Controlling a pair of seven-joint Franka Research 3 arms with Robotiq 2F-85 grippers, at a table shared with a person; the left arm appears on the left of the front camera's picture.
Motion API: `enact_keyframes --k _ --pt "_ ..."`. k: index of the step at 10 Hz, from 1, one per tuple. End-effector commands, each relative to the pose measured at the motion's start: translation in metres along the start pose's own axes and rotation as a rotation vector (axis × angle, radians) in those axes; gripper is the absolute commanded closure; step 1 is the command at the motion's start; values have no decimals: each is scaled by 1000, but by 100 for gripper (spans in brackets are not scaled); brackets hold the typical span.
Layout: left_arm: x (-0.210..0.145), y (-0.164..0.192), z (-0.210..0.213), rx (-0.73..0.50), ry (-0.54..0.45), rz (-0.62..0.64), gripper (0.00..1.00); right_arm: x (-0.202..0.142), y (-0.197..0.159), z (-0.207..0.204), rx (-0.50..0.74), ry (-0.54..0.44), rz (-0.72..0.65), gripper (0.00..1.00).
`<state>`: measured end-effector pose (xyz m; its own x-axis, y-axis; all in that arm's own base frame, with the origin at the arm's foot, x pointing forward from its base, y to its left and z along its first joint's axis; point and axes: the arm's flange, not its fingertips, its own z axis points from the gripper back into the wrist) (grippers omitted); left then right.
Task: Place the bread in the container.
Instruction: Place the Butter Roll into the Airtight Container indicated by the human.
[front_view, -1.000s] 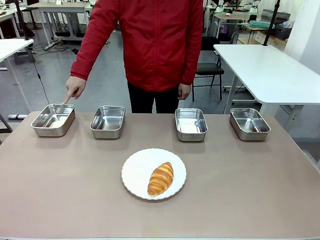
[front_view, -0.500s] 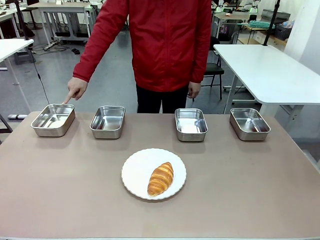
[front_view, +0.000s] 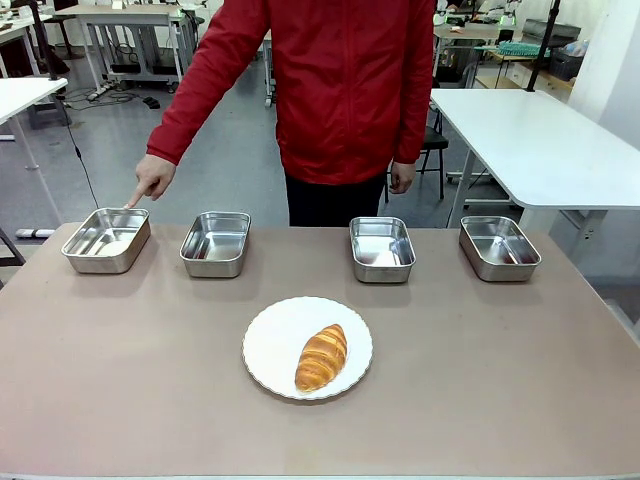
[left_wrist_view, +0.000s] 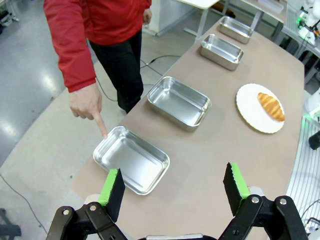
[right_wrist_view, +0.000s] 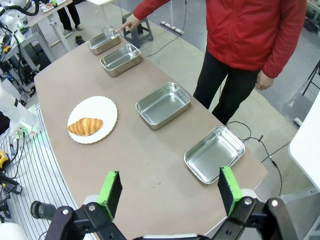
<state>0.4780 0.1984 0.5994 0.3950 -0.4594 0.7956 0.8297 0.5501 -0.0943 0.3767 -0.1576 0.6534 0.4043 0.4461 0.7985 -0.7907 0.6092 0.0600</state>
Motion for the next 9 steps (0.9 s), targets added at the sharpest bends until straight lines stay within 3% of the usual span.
enact_keyframes --k 1,2,4,8,9 --pt "0 -1 1 -9 -4 -17 0 1 0 0 9 -16 13 0" --pt "0 0 0 0 0 0 0 1 0 0 9 -16 13 0" --pt "-32 -37 13 58 18 -87 0 1 0 0 9 -16 13 0" --pt "-155 -119 68 82 38 -198 0 1 0 0 9 -16 13 0" --pt "-177 -128 75 82 -9 -231 0 1 0 0 9 -16 13 0"
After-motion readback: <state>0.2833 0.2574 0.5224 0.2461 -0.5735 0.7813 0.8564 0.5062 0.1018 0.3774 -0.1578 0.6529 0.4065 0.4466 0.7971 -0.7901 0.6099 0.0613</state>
